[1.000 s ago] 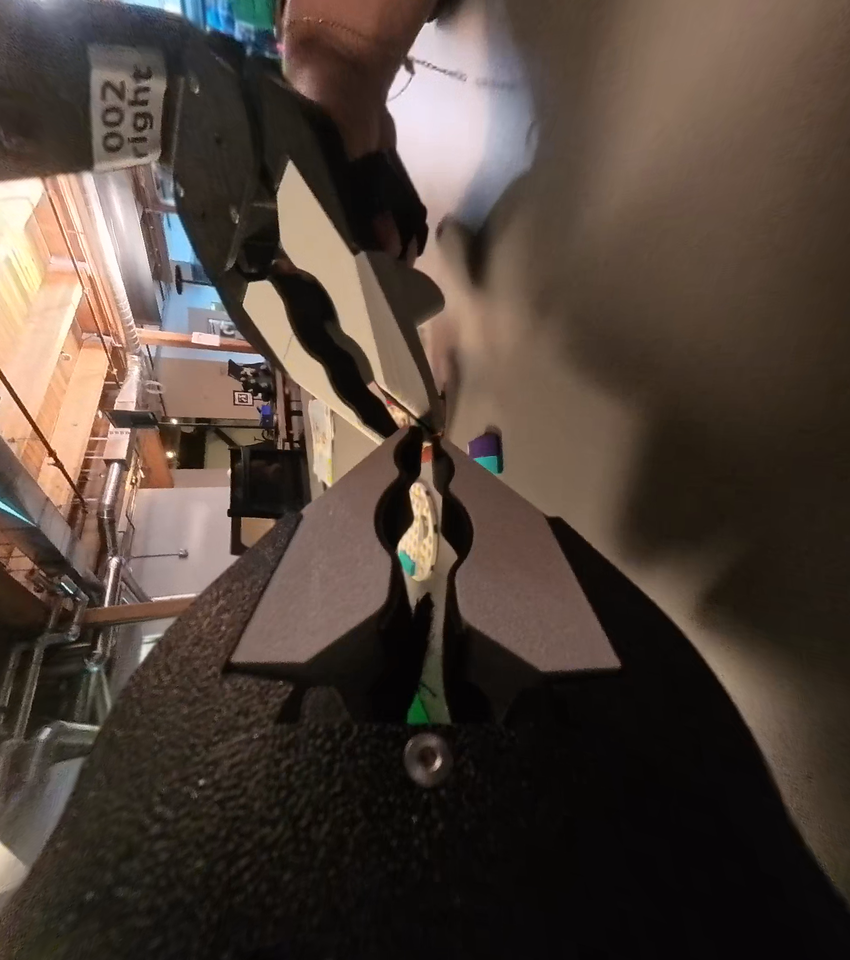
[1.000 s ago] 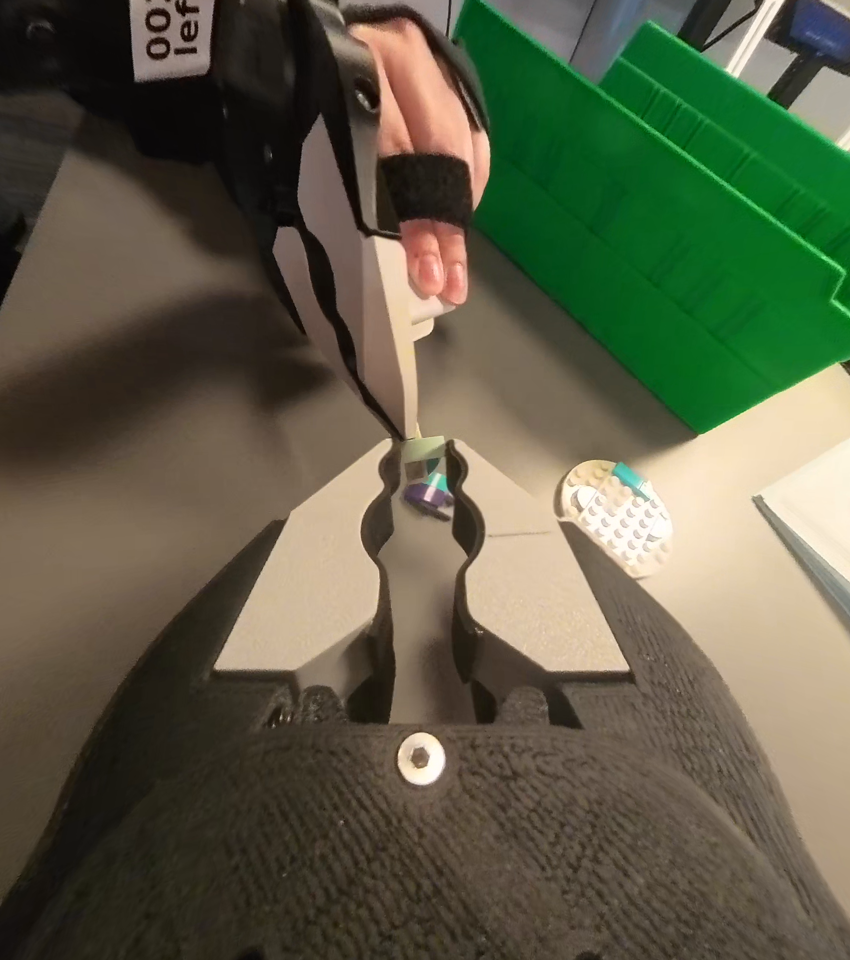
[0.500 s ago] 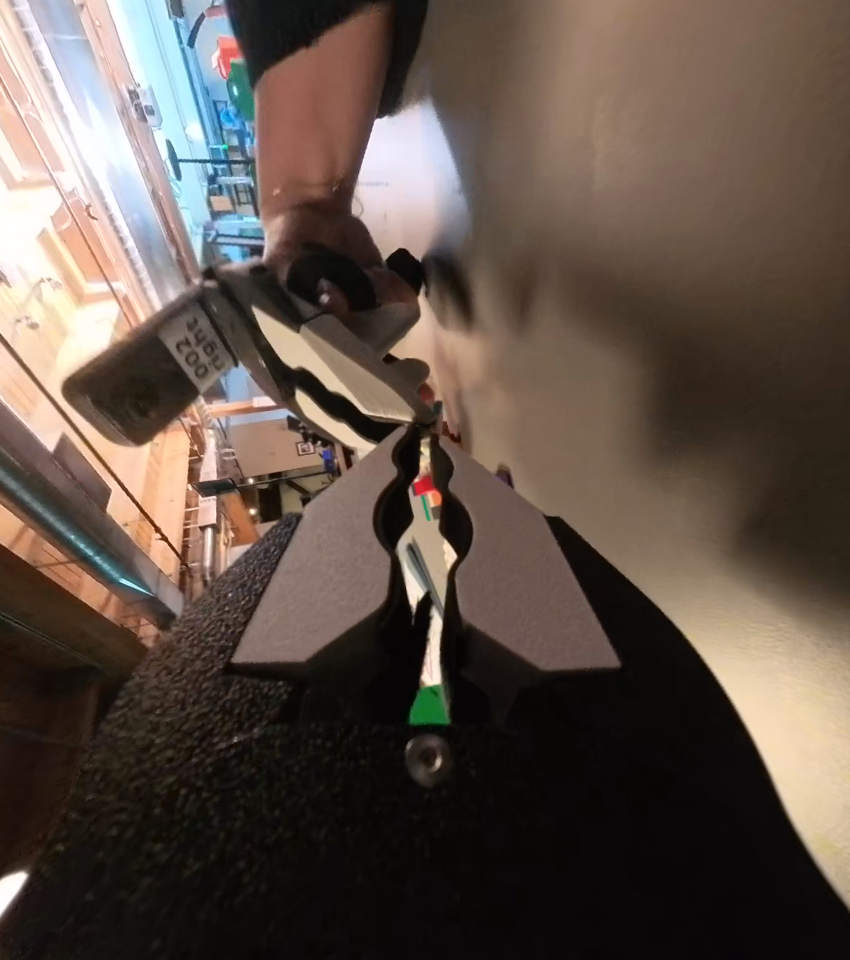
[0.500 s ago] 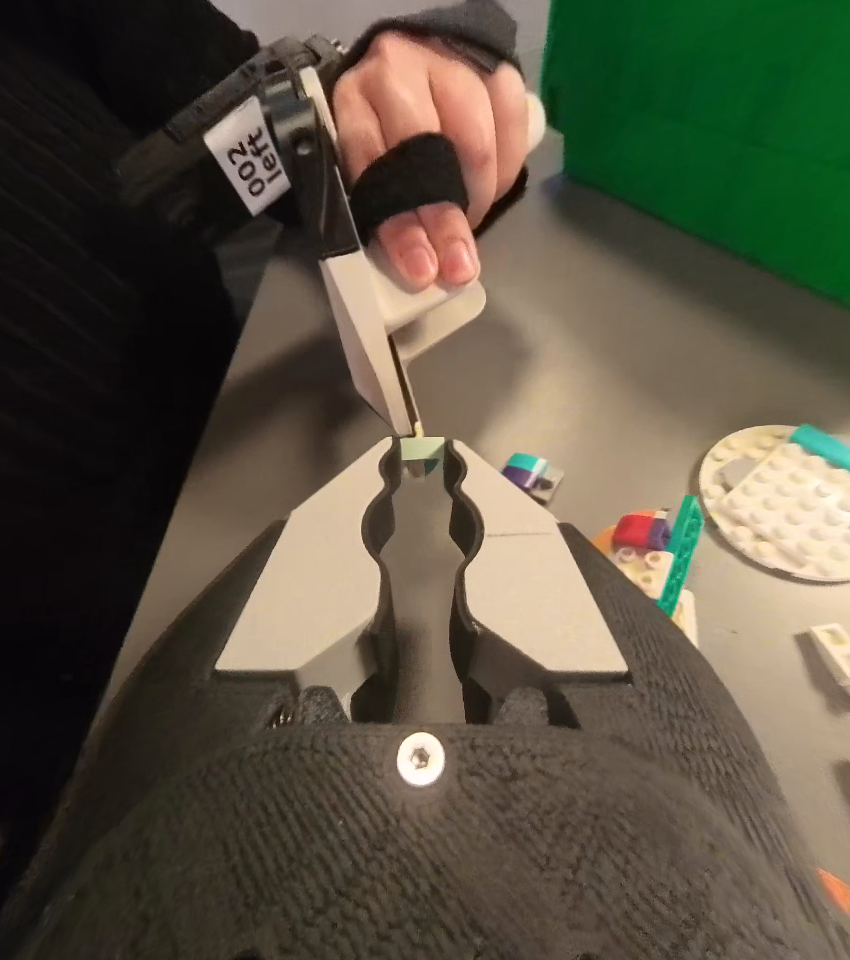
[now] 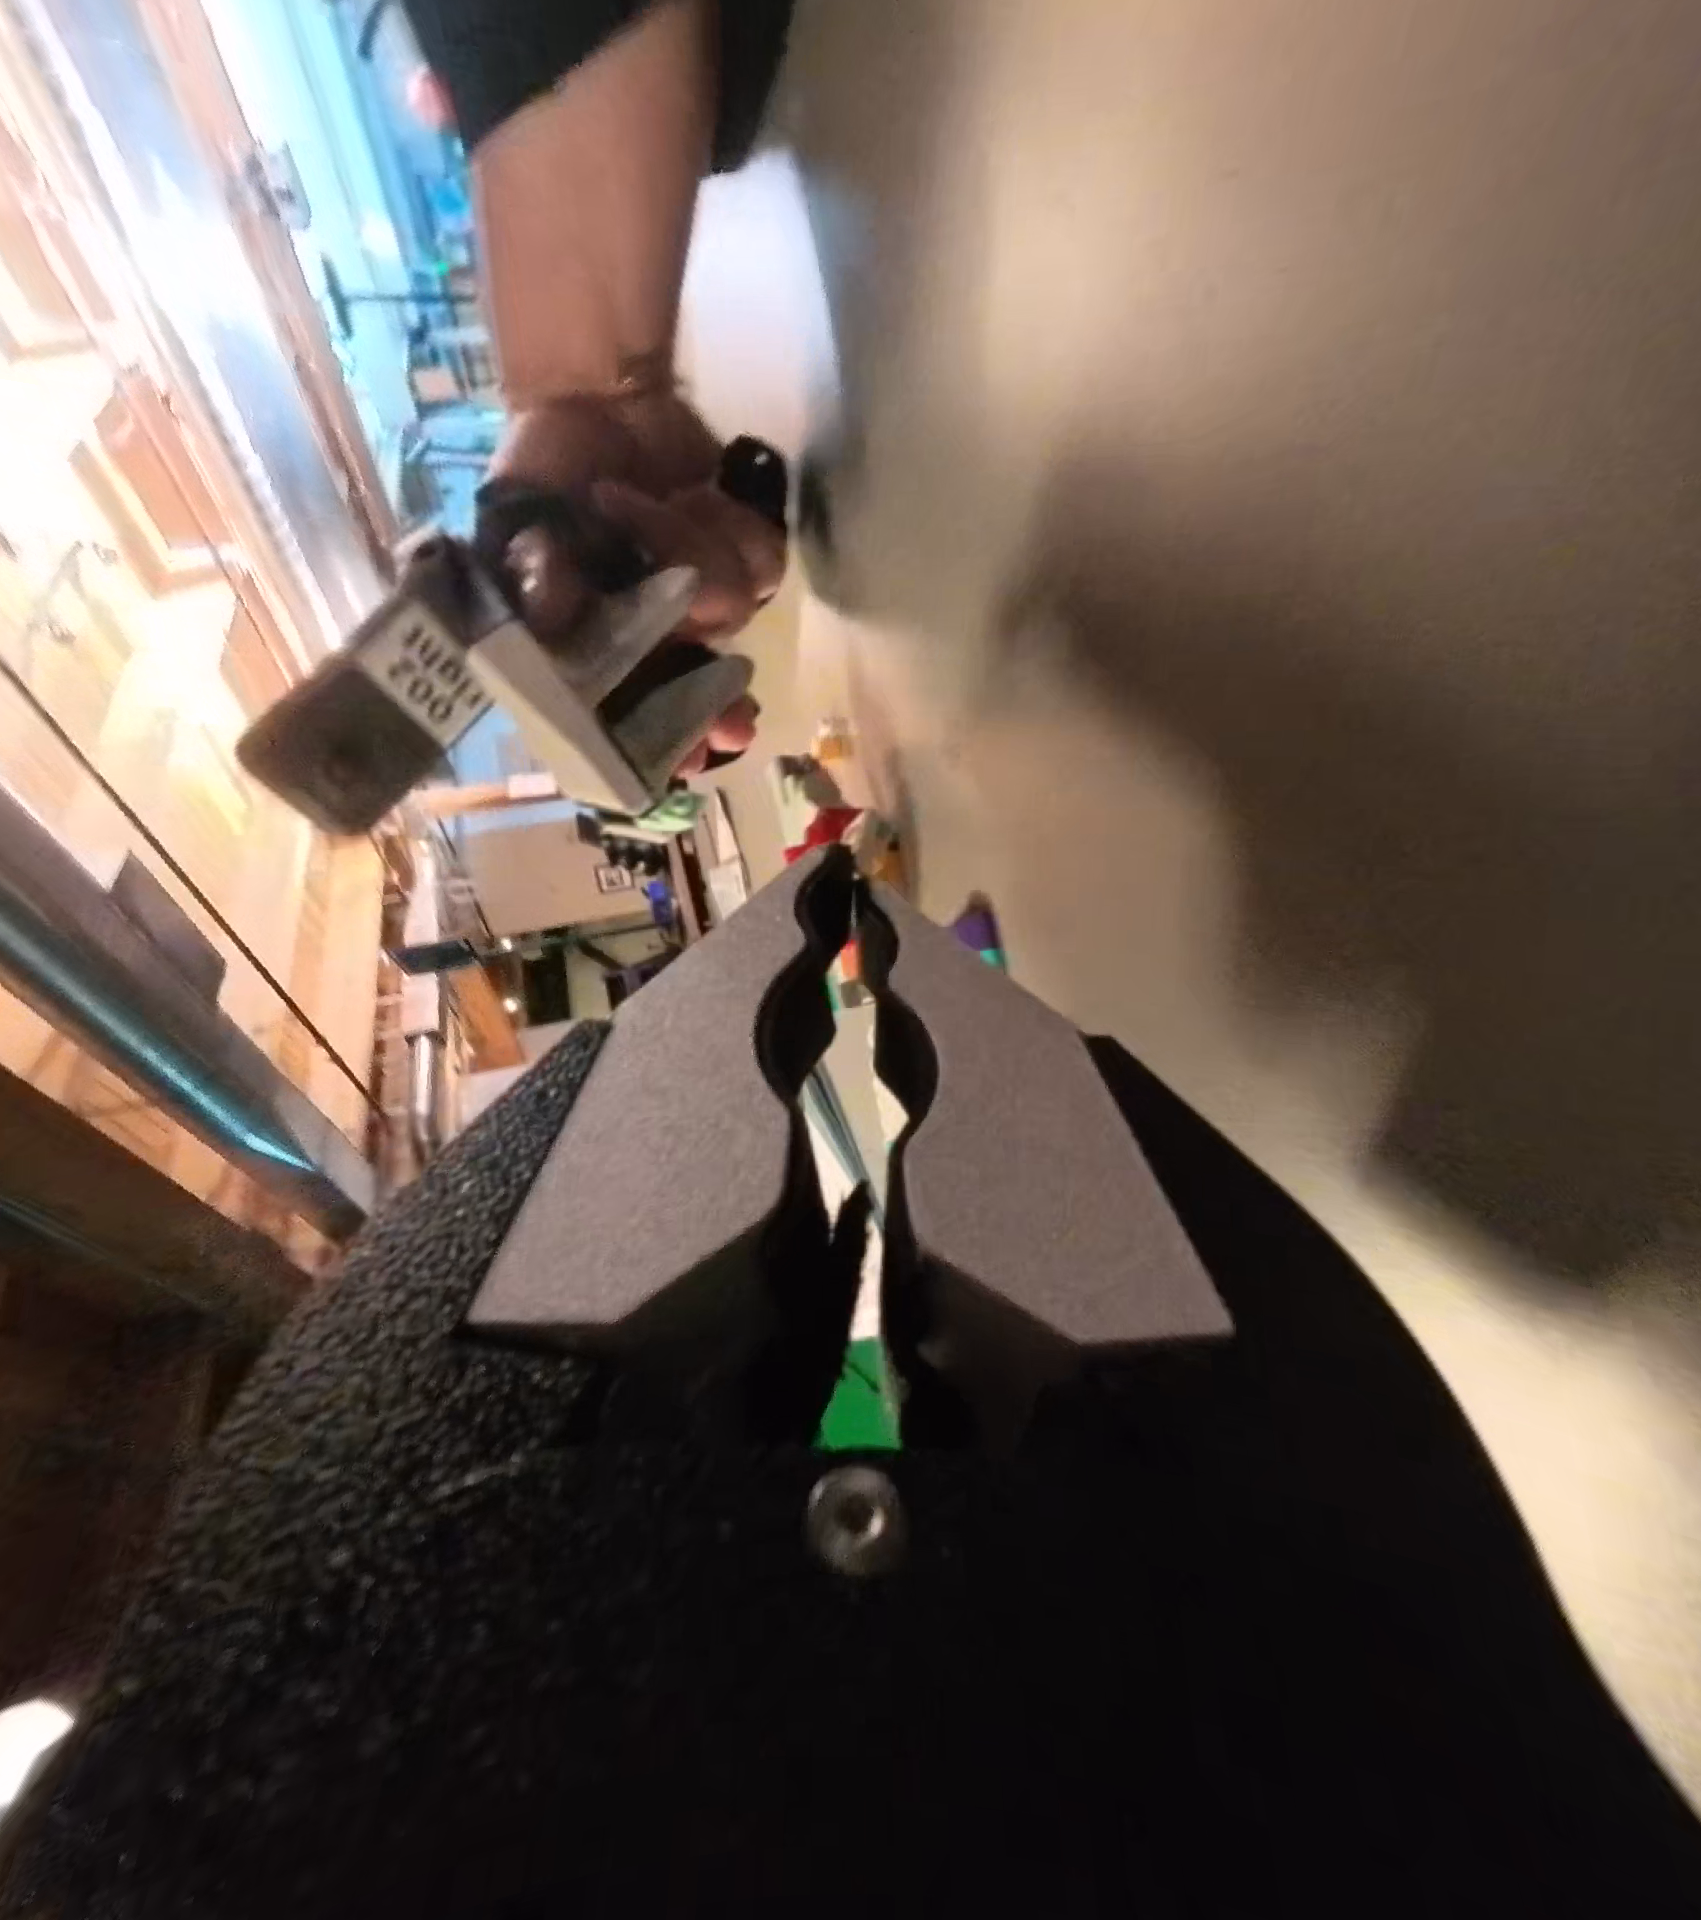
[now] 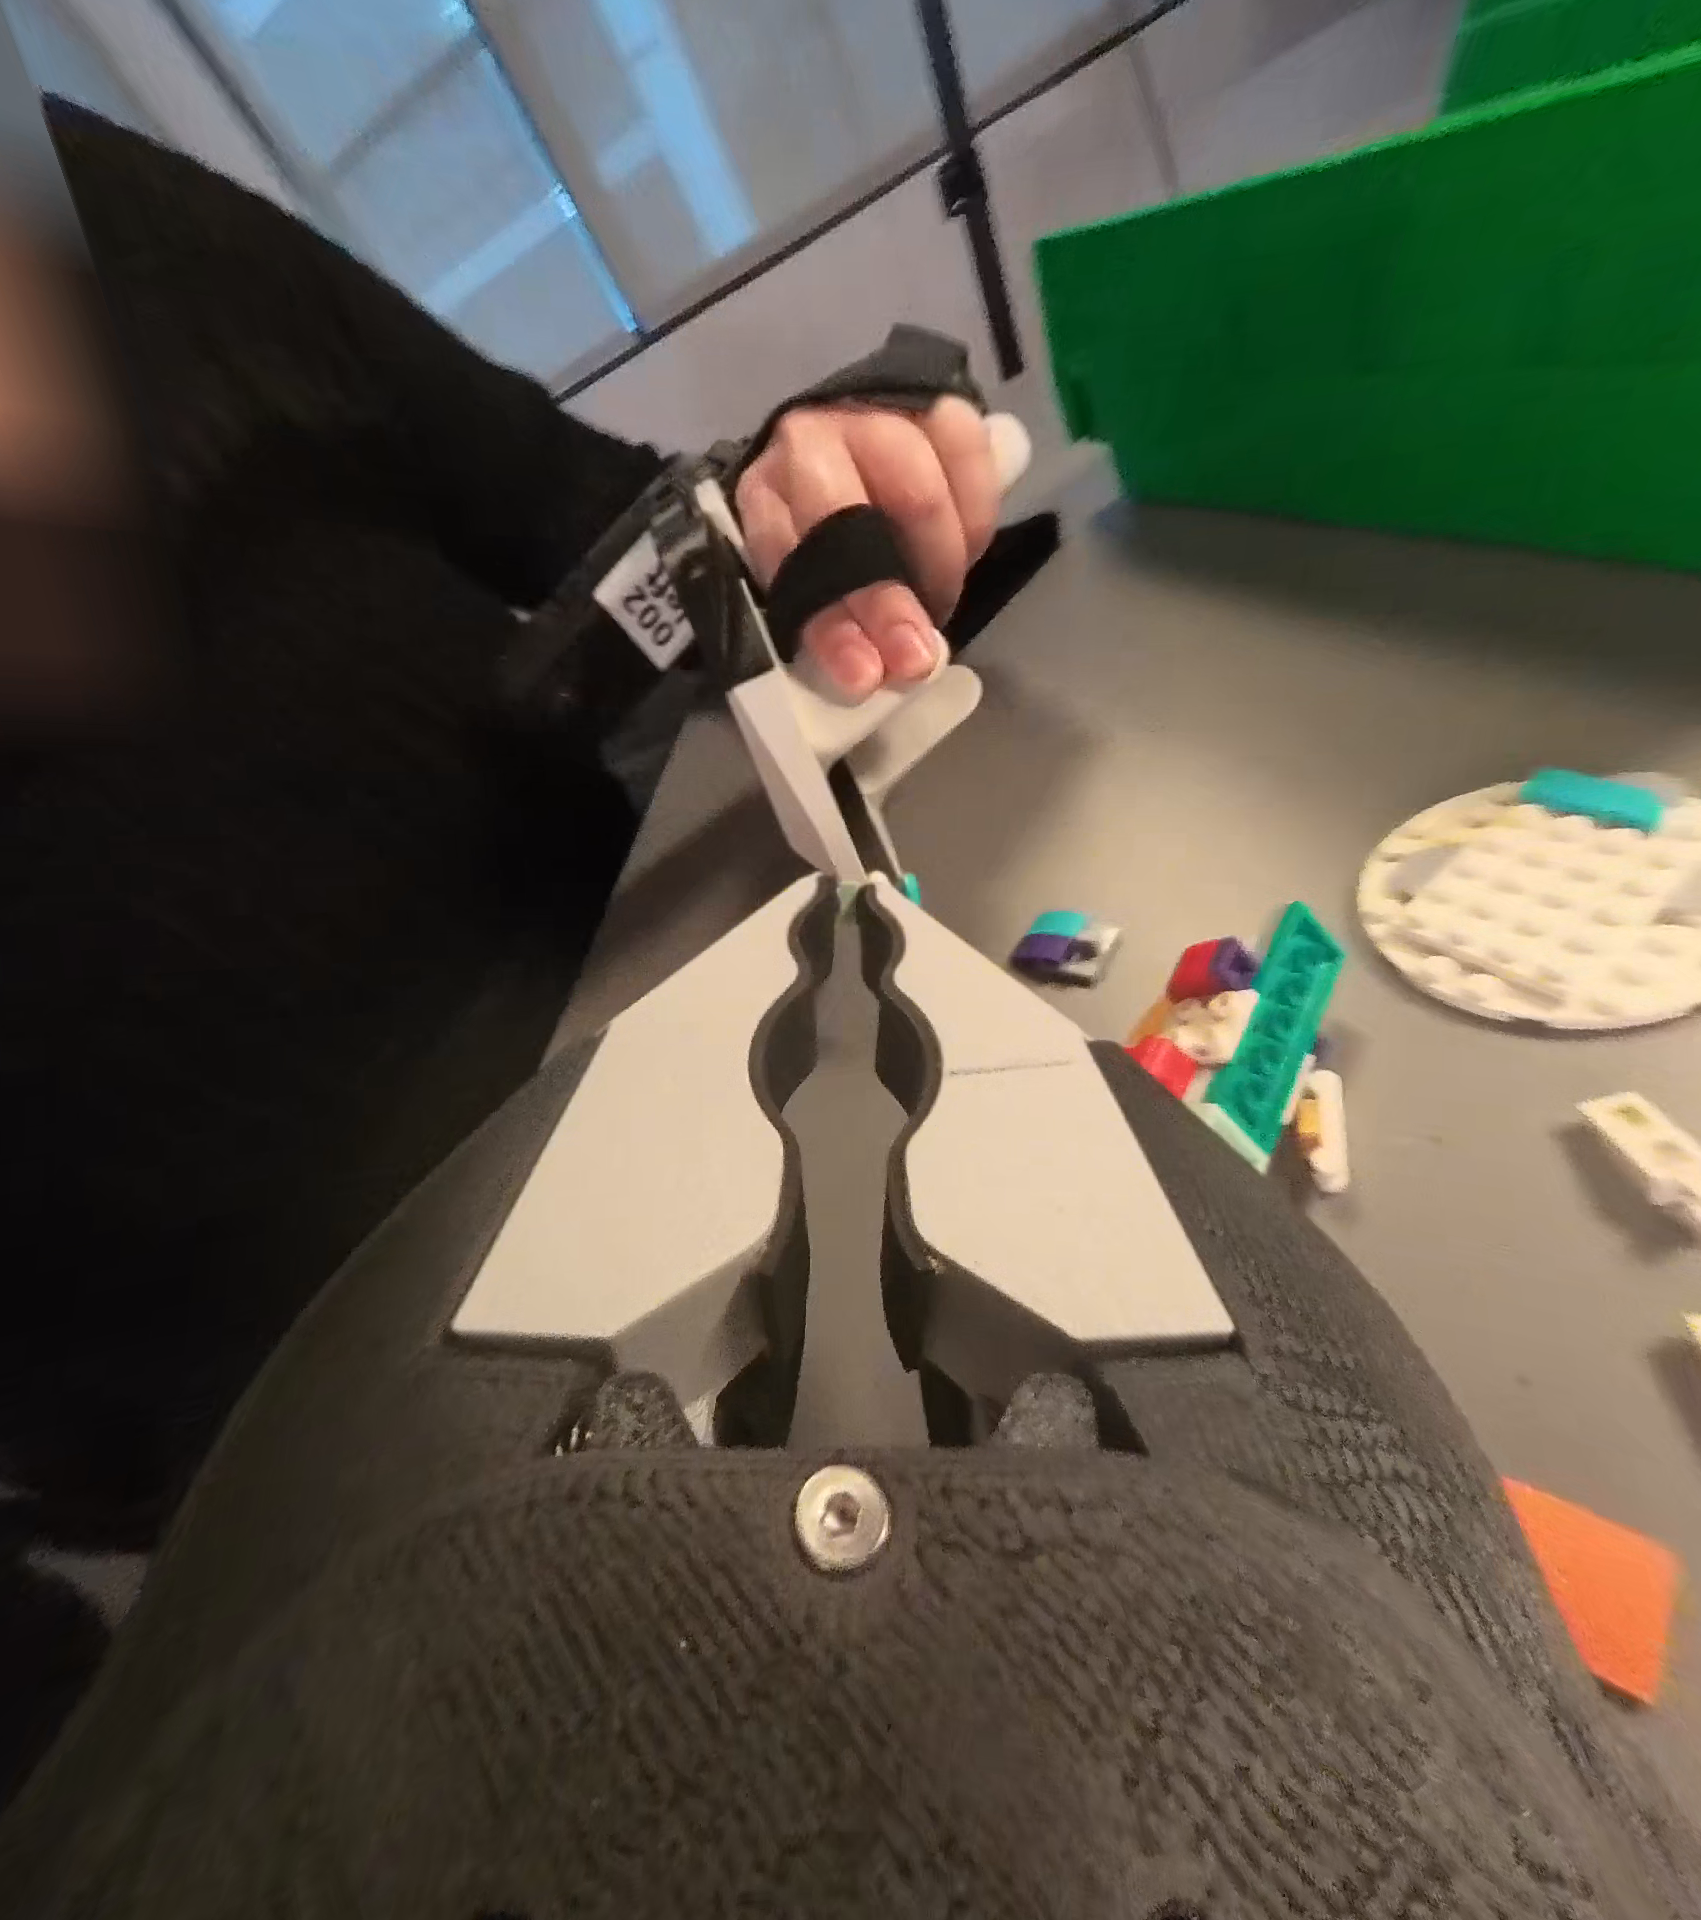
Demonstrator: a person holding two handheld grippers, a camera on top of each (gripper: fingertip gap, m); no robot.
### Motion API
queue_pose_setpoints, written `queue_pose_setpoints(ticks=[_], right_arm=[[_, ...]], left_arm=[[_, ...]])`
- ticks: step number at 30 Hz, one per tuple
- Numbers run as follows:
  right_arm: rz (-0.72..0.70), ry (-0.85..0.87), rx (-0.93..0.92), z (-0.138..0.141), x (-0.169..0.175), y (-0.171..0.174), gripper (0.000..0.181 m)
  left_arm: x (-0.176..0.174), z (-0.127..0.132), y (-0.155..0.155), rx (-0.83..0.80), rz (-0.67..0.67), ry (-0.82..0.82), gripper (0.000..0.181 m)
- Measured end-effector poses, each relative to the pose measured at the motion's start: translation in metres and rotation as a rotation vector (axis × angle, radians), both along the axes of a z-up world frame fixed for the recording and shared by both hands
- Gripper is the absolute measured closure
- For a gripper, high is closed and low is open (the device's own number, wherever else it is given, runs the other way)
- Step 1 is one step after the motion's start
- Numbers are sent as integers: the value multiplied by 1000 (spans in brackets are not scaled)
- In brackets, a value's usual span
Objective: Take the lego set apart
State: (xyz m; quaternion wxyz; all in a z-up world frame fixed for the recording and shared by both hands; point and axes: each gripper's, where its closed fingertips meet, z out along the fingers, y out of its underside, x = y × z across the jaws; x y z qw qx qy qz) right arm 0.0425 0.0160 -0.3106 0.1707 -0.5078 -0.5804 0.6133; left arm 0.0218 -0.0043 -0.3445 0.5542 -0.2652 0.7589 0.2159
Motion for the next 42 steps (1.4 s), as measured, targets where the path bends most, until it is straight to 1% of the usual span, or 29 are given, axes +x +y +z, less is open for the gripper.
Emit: queue_pose_setpoints(ticks=[1,4,6,8,11,12,14,16,18,21,26,28,29,30,33,34,35,36,42], right_arm=[[-39,15,25,0,-3,5,178],[-133,-8,190,-10,-10,13,178],[-183,-63,346,-22,-12,17,177],[-203,-126,483,-36,-13,19,175],[-207,-174,594,-47,-18,17,155],[-211,-169,624,-48,-20,16,151],[-233,-146,685,-45,-23,17,150],[-295,-82,781,-36,-30,22,150],[-348,-25,925,-27,-35,28,150],[-365,-10,1157,-27,-39,32,153],[-337,24,1315,-29,-47,25,156],[-323,38,1343,-29,-50,20,159],[-321,40,1361,-29,-51,20,164],[-328,41,1387,-29,-52,20,176],[-362,84,1410,-21,-52,22,177],[-373,100,1401,-17,-51,23,177],[-378,118,1395,-14,-50,23,177],[-383,135,1388,-12,-50,22,177],[-355,171,1366,-12,-50,16,177]], left_arm=[[0,5,4,-46,22,-66,181],[-9,15,19,-188,111,-235,181],[-20,17,28,-291,169,-311,181],[-29,15,37,-377,227,-363,181],[-35,16,45,-487,275,-445,181],[-35,17,47,-515,285,-470,181],[-37,16,48,-580,295,-508,181],[-37,17,49,-641,302,-543,181],[-36,18,48,-699,291,-577,181],[-33,17,45,-762,272,-581,181],[-28,8,38,-763,250,-512,181],[-24,8,34,-764,232,-506,180],[-22,9,33,-765,223,-506,180],[-22,11,33,-759,219,-513,180],[-23,20,35,-729,210,-582,178],[-23,21,36,-713,213,-590,174],[-23,18,37,-696,227,-559,148],[-24,13,38,-674,250,-519,142],[-20,13,36,-554,222,-470,161]])
